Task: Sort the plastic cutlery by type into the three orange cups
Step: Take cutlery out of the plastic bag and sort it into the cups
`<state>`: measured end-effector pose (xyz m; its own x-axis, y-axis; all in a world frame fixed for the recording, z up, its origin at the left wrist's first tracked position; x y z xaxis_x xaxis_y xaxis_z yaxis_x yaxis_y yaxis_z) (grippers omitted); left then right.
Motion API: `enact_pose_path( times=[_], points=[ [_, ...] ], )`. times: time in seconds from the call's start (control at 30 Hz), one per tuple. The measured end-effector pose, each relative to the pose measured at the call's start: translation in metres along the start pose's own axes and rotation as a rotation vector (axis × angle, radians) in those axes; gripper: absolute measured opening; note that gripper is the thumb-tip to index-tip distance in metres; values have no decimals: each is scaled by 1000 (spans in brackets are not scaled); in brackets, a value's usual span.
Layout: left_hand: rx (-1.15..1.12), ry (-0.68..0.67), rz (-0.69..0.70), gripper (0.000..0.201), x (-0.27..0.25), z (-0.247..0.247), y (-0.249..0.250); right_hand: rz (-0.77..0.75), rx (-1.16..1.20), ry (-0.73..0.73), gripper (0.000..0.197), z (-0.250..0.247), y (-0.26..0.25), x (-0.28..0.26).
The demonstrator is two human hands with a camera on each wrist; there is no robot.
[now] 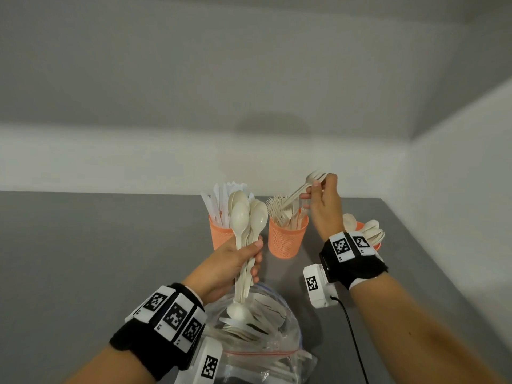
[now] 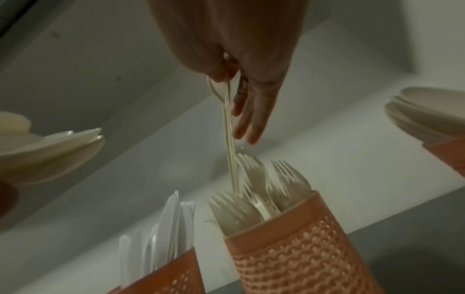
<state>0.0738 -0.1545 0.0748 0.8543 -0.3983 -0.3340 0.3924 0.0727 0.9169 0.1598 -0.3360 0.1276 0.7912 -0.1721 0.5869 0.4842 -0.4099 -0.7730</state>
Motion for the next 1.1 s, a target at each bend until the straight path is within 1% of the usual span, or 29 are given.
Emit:
enact_pose_path(
  times=[0.1, 0.17, 0.27, 0.4, 0.47, 0.5, 0.53, 0.57, 0.63, 0.7, 0.77, 0.83, 0.9, 0.93, 0.97, 1.0, 1.03, 1.07, 1.1],
  points=[
    [-15, -6, -11, 10, -1, 1, -2, 101, -8, -3, 8, 3, 7, -1],
    [-29, -8, -21, 9, -1, 2, -4, 197, 63, 37, 7, 3, 12, -3],
    [-45, -5, -34, 9, 0, 0, -6, 347, 224, 73, 9, 8, 20, -8],
    [-64, -6, -37, 9, 2, 0, -6, 492, 476, 93, 14, 15, 20, -12],
    [-65, -9, -35, 8, 2, 0, -7, 526, 586, 141, 13, 13, 18, -14],
    [-67, -12, -35, 8, 1, 1, -7, 507, 609, 192, 11, 9, 16, -13],
    [-69, -16, -34, 8, 1, 1, -7, 450, 566, 252, 9, 2, 14, -11],
    [-71, -20, -34, 8, 1, 1, -6, 364, 472, 307, 12, -7, 10, -8],
    [-83, -28, -37, 9, 1, 2, -5, 141, 247, 366, 16, -22, -1, -1],
    [-94, -37, -34, 15, 2, 2, -4, -33, 120, 353, 12, -28, -10, 2],
    [-100, -58, -18, 22, 3, 2, -3, -127, -11, 259, 13, -23, -11, 0],
    [-94, -79, 4, 24, 2, 2, -1, -129, -158, 73, 13, -5, 2, -5],
    [-68, -71, 27, 23, 2, 1, 0, -33, -350, -166, 16, 15, 28, -14],
    [-57, -63, 38, 23, 2, 1, 1, 31, -449, -258, 15, 21, 41, -19],
    [-49, -56, 50, 22, 2, 1, 2, 84, -521, -309, 13, 24, 48, -23],
    [-39, -48, 63, 22, 2, 1, 3, 109, -547, -323, 14, 24, 51, -26],
    [-29, -36, 73, 22, 3, 1, 4, 96, -537, -299, 24, 22, 44, -27],
    [-24, -22, 76, 21, 3, 1, 5, 54, -495, -250, 33, 19, 33, -27],
    [-26, -9, 73, 20, 4, 1, 6, 10, -421, -192, 35, 16, 19, -28]
  ],
)
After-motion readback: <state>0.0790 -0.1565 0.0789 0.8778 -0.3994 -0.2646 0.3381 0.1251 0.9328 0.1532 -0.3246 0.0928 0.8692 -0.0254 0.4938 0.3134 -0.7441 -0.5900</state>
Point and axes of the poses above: each hand's wrist, its own x-axis towards the middle knuckle, its own z-axis out of the palm, y = z × x, the point moved 6 cm from there along x, towards the middle knuckle, and after that the axes turned 10 degrees about -z, right-handed, at the moved point
